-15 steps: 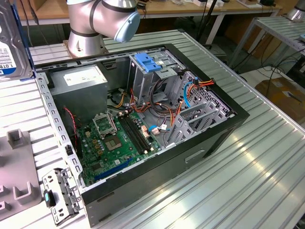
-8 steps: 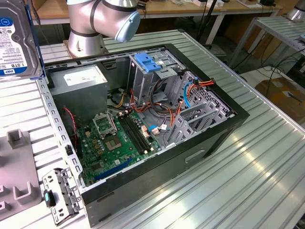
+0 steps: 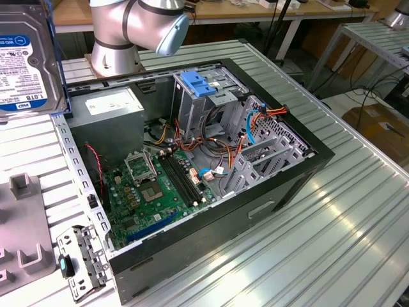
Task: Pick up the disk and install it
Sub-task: 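Pick up the disk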
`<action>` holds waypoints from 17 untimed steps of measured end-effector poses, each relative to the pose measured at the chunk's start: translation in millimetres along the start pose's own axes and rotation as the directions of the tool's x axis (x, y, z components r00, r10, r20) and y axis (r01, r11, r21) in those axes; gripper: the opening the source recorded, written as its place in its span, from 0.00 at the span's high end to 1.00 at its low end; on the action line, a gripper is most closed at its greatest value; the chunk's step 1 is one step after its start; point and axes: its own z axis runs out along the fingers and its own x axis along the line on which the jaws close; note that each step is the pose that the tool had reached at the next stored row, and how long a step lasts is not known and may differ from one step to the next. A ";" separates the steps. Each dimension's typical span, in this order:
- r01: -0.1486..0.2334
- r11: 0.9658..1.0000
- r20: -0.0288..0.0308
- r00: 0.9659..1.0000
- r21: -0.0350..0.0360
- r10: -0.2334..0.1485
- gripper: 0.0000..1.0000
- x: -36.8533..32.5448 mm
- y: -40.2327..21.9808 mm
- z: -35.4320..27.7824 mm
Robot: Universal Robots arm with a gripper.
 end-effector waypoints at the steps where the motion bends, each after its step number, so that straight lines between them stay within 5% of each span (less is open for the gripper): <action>1: 0.000 1.000 0.000 1.000 0.000 0.000 0.64 -0.2 -2.9 0.2; 17: 0.000 1.000 0.000 1.000 -0.005 0.000 0.64 -3.9 -47.9 2.6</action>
